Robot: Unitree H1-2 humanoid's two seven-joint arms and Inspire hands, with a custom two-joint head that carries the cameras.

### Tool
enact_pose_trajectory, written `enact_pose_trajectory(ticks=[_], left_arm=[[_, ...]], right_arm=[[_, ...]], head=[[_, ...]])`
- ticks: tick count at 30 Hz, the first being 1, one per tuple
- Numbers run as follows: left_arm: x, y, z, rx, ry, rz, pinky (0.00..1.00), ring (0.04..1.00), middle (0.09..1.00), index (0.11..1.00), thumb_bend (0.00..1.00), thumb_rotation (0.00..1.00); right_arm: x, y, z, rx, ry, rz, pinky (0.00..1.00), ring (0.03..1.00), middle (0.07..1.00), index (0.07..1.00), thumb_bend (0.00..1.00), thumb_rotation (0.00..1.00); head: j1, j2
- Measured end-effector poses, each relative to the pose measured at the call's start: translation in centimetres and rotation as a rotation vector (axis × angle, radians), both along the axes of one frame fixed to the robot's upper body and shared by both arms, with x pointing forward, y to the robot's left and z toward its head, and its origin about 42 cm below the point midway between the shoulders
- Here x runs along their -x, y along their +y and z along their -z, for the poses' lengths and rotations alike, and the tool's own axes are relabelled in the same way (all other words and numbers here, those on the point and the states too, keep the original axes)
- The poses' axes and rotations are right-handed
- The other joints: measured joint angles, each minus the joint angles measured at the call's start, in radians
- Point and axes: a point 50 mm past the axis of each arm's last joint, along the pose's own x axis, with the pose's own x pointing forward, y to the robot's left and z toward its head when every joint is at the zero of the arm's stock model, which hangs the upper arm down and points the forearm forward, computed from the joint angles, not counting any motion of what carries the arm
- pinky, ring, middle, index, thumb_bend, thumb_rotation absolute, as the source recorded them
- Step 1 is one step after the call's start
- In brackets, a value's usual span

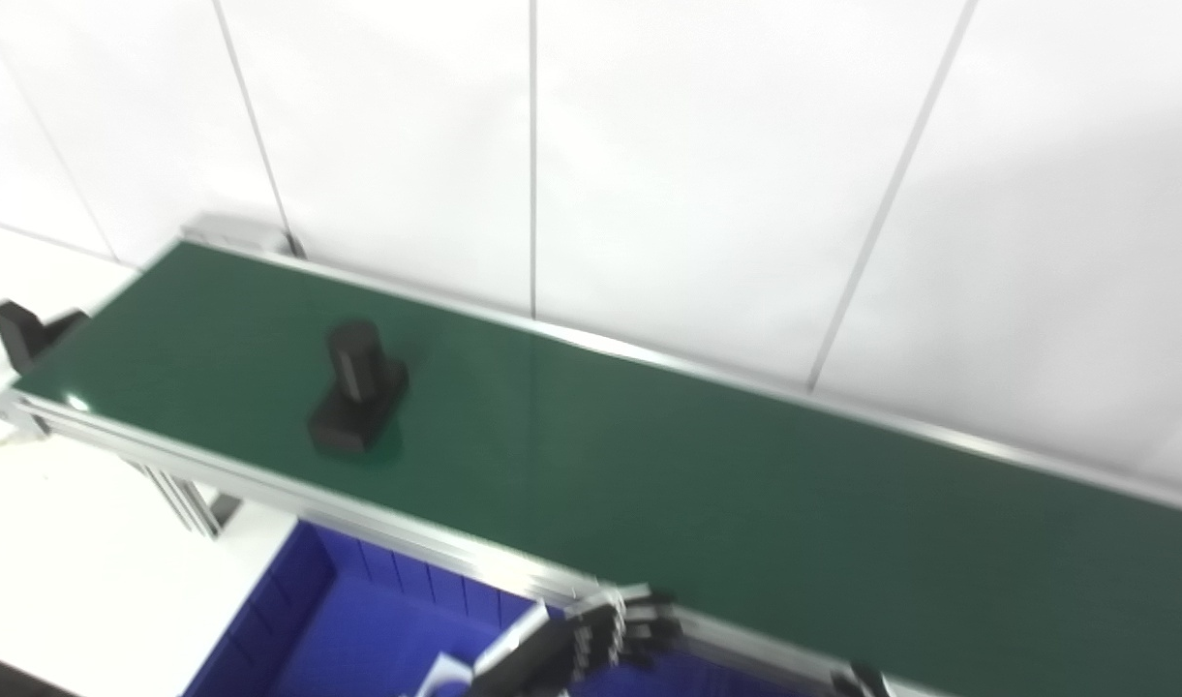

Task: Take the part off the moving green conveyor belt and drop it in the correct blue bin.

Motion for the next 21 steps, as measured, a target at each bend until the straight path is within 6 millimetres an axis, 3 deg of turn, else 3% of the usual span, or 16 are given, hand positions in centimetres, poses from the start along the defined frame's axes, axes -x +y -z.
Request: enact_pose_trajectory(ticks=[21], left_arm=[[-0.08,-0.57,0.34,0.007,-0.007,0.002,0.76,0.79,0.817,0.849,0.97,0.48]], right_arm=[[-0.03,-0.49,0.0,-0.004,0.001,0.009,0.77,0.836,0.867,0.921,0.48,1.0]], head=[[-0.009,0.012]])
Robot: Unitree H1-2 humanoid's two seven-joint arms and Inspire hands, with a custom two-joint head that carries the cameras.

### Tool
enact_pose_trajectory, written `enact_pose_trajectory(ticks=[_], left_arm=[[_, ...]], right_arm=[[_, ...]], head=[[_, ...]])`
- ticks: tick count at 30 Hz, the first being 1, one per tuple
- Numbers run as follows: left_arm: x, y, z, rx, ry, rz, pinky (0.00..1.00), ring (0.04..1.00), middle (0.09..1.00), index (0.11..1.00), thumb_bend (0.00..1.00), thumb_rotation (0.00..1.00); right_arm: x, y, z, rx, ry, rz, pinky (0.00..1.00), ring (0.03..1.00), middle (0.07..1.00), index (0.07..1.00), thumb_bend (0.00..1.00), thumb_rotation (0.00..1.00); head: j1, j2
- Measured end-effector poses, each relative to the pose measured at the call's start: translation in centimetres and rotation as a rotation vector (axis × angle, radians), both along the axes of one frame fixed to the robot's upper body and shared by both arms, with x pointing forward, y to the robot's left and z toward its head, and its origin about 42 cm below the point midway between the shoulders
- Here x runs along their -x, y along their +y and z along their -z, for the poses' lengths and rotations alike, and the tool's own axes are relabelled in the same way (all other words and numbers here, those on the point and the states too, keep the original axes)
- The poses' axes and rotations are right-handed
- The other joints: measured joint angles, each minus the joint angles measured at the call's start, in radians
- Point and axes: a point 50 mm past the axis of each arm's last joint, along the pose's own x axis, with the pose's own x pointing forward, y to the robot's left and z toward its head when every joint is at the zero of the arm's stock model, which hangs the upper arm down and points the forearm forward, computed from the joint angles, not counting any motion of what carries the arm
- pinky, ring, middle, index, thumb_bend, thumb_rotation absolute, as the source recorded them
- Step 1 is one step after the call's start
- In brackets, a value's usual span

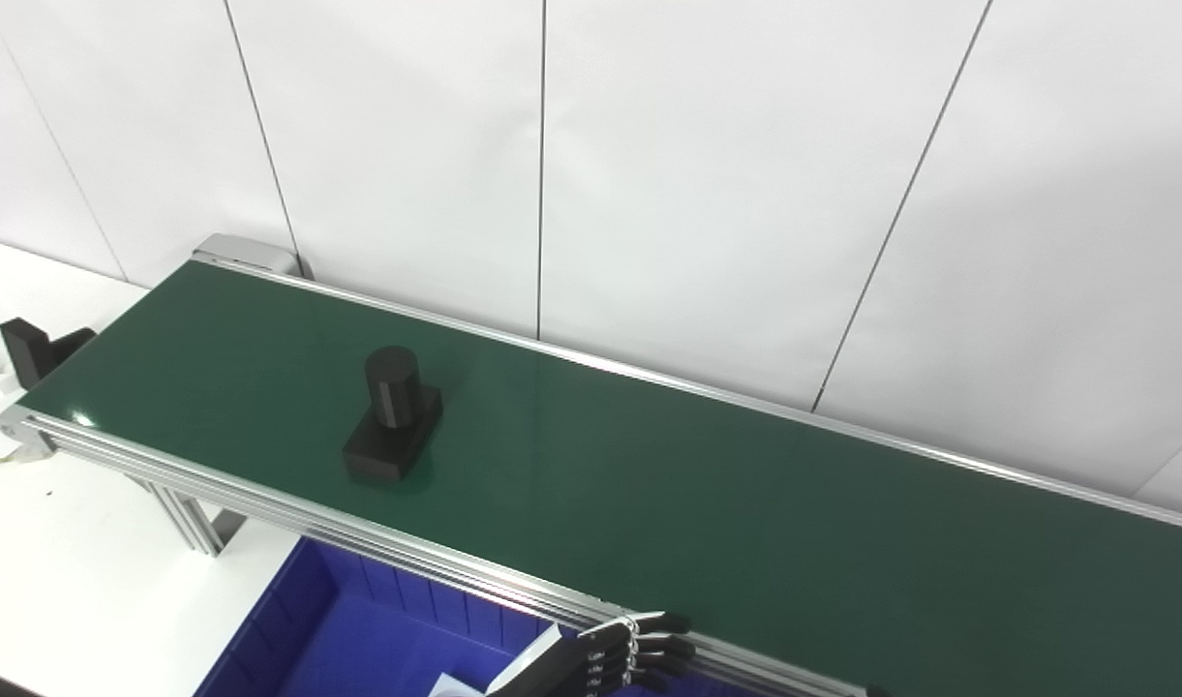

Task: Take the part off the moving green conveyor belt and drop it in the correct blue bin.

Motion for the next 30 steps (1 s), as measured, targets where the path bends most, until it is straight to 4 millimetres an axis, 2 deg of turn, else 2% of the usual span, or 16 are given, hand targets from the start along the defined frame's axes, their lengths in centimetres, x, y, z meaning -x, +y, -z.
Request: enact_pose_trajectory(ticks=[8,13,19,27,30], left_arm=[[0.0,-0.1,0.1,0.001,0.004,0.002,0.75,0.787,0.815,0.841,0.97,0.48],[0.1,-0.3,0.1,0.004,0.004,0.006,0.75,0.79,0.818,0.843,0.98,0.48],[0.1,-0.5,0.1,0.007,0.004,0.008,0.76,0.792,0.816,0.845,0.99,0.48],[0.1,-0.5,0.4,0.006,0.011,0.01,0.76,0.79,0.815,0.843,1.0,0.48],[0.1,-0.5,0.6,0.003,0.02,0.011,0.76,0.79,0.815,0.843,0.99,0.48]], right_arm=[[0.0,-0.2,-0.2,0.014,-0.008,-0.001,0.76,0.828,0.864,0.92,0.49,1.0],[0.0,-0.4,-1.7,0.034,-0.06,-0.007,0.76,0.828,0.865,0.923,0.45,0.98],[-0.1,-0.5,-4.7,0.064,-0.164,-0.015,0.74,0.821,0.864,0.931,0.43,0.97],[-1.1,-0.9,-9.0,0.076,-0.285,-0.009,0.72,0.802,0.839,0.909,0.49,0.94],[-2.2,-1.0,-10.9,0.081,-0.344,-0.005,0.7,0.791,0.829,0.906,0.52,0.92]], head=[[0.003,0.003],[0.005,0.008],[0.006,0.008],[-0.012,0.006],[-0.012,0.006]])
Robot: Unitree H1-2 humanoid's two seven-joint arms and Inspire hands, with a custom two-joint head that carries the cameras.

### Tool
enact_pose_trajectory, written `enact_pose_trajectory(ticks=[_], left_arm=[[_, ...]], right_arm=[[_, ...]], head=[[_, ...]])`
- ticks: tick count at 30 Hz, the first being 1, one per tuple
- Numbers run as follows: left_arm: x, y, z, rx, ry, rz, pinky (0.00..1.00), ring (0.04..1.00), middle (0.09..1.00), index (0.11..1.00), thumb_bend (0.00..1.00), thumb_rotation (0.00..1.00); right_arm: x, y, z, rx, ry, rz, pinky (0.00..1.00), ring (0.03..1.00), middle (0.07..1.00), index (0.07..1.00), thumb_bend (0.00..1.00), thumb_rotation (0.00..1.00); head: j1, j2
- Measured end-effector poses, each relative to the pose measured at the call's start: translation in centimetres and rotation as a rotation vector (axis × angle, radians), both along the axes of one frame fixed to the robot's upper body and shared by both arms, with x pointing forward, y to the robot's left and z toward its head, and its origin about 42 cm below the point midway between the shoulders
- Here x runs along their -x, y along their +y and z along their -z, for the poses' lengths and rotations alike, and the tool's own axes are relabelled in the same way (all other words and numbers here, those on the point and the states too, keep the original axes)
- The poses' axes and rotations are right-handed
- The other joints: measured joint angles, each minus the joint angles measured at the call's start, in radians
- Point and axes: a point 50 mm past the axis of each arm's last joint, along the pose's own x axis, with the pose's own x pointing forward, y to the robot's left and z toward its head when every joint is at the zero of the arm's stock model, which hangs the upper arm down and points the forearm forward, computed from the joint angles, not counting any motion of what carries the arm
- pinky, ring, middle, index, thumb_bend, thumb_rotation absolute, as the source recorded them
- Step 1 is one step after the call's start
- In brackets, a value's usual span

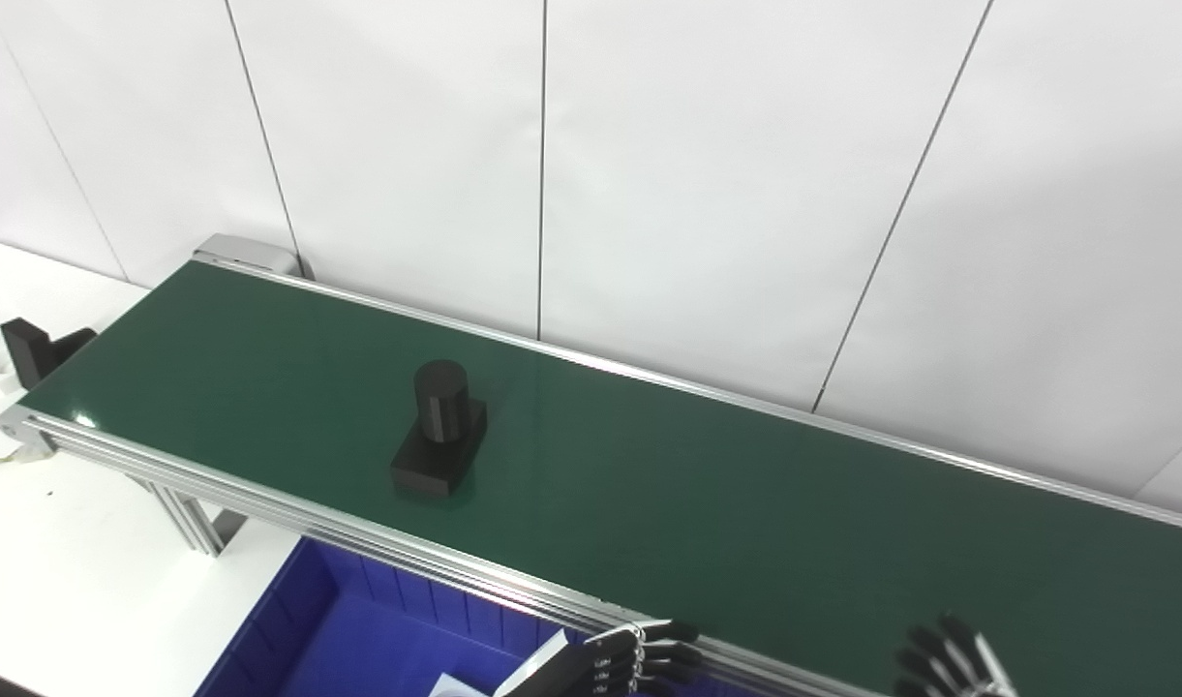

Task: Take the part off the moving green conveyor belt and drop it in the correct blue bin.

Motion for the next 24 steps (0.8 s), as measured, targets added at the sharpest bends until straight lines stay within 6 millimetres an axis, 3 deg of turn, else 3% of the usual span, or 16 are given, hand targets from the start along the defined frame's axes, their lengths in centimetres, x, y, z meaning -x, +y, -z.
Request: enact_pose_trajectory(ticks=[8,14,16,18,24], left_arm=[[-0.2,0.0,0.0,0.0,-0.001,0.004,0.76,0.792,0.817,0.843,1.0,0.46],[-0.3,0.0,0.0,0.001,-0.003,0.009,0.76,0.79,0.814,0.84,1.0,0.46],[-0.3,0.0,0.0,0.001,-0.003,0.009,0.76,0.791,0.816,0.843,1.0,0.46],[-0.3,0.1,0.0,0.001,-0.003,0.011,0.76,0.792,0.816,0.845,1.0,0.46],[-0.2,0.2,0.0,0.0,-0.002,0.015,0.76,0.796,0.819,0.843,1.0,0.46]], right_arm=[[-2.7,0.3,-2.3,0.05,-0.074,-0.016,0.65,0.783,0.839,0.898,0.58,0.89],[-4.8,0.6,-3.1,0.096,-0.086,-0.018,0.61,0.76,0.827,0.901,0.54,0.81],[-5.6,0.7,-3.5,0.116,-0.099,-0.019,0.61,0.758,0.825,0.901,0.56,0.79],[-6.5,0.9,-3.8,0.127,-0.106,-0.022,0.63,0.774,0.832,0.905,0.51,0.72],[-8.7,1.3,-3.9,0.15,-0.082,-0.041,0.68,0.786,0.833,0.908,0.45,0.62]], head=[[-0.014,-0.003],[-0.032,-0.002],[-0.038,0.002],[-0.044,0.003],[-0.054,0.011]])
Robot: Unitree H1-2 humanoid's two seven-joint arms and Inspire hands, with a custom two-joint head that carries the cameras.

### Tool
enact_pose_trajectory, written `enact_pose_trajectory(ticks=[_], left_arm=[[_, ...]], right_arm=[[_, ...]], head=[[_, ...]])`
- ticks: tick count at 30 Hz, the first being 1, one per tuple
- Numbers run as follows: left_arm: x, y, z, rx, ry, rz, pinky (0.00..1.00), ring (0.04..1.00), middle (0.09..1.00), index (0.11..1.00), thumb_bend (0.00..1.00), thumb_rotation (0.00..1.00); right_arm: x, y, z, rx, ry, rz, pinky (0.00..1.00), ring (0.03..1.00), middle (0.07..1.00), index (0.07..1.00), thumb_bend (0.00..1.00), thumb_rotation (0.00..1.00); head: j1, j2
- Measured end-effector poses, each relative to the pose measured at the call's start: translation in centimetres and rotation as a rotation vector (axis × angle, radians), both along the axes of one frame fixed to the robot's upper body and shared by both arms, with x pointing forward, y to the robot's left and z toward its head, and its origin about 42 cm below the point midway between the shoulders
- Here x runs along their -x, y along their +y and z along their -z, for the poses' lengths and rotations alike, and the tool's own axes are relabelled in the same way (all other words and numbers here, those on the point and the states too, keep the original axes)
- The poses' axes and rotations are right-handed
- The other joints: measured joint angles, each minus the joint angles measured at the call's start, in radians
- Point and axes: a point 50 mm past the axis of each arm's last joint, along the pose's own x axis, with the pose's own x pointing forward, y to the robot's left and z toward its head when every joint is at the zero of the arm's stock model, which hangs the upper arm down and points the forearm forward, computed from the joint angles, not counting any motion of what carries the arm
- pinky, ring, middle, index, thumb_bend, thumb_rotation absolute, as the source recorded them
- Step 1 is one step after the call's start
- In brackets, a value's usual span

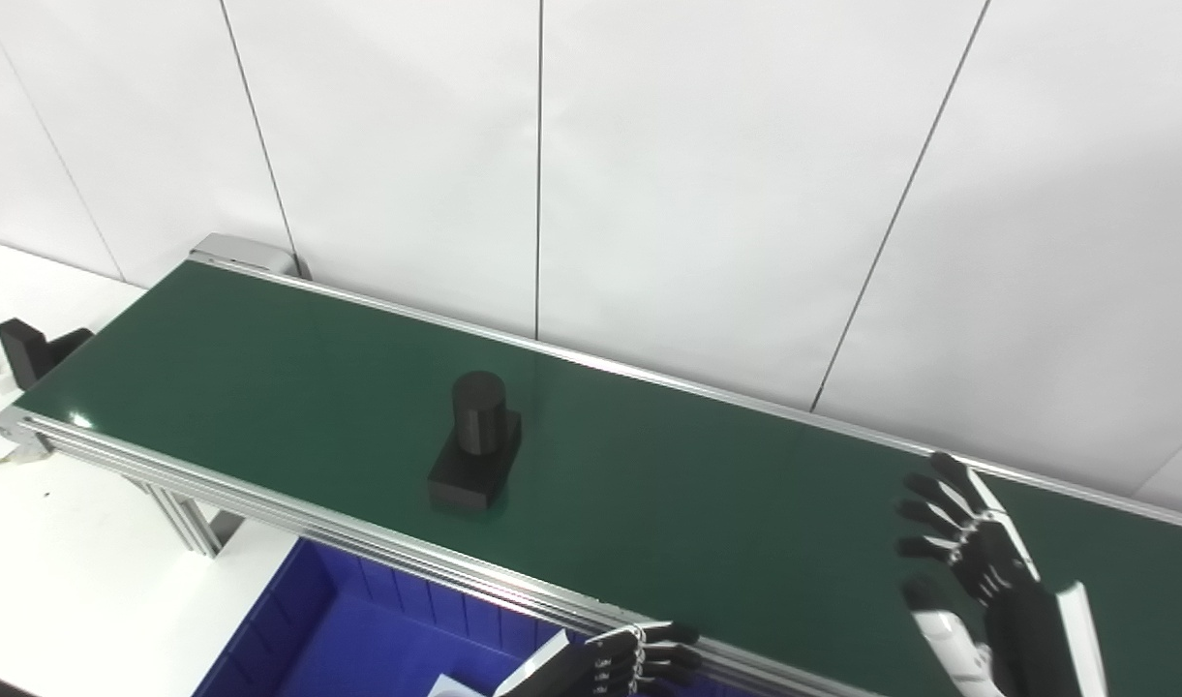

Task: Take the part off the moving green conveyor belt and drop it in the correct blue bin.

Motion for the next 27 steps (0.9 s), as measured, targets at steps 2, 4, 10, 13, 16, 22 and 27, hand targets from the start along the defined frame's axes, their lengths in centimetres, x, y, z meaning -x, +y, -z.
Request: enact_pose_trajectory(ticks=[2,4,10,13,16,22,27], left_arm=[[0.1,0.1,0.0,-0.001,0.0,0.003,0.76,0.8,0.822,0.845,1.0,0.46],[0.2,0.1,-0.3,-0.001,-0.008,0.005,0.76,0.8,0.823,0.845,1.0,0.46],[0.2,0.5,-0.4,0.0,-0.012,0.003,0.77,0.8,0.82,0.844,0.99,0.46],[0.3,0.7,-0.4,-0.004,-0.011,0.005,0.77,0.801,0.819,0.843,0.99,0.46],[0.3,0.9,-0.4,-0.009,-0.011,0.009,0.77,0.803,0.819,0.843,0.98,0.45],[0.3,1.0,-0.4,-0.01,-0.011,0.01,0.77,0.802,0.819,0.842,0.98,0.45],[0.3,1.0,-0.4,-0.005,-0.01,0.009,0.77,0.803,0.82,0.843,0.98,0.46]], right_arm=[[-0.8,0.1,0.0,0.011,0.003,0.0,0.68,0.788,0.831,0.904,0.44,0.58],[-1.4,0.2,-0.2,0.024,-0.004,0.0,0.69,0.791,0.832,0.904,0.43,0.55],[-2.6,0.6,-0.4,0.035,0.011,-0.004,0.7,0.812,0.84,0.906,0.47,0.44],[-3.3,1.1,-0.3,0.032,0.035,-0.013,0.74,0.827,0.845,0.906,0.55,0.46],[-3.9,1.8,-0.2,0.026,0.049,-0.025,0.75,0.829,0.846,0.906,0.59,0.46],[-5.7,3.1,0.5,0.021,0.099,-0.032,0.77,0.856,0.862,0.909,0.65,0.46],[-6.1,4.0,0.9,0.042,0.118,-0.032,0.79,0.865,0.874,0.918,0.65,0.48]], head=[[-0.003,0.002],[-0.009,0.005],[-0.032,0.017],[-0.044,0.021],[-0.051,0.025],[-0.063,0.031],[-0.084,0.038]])
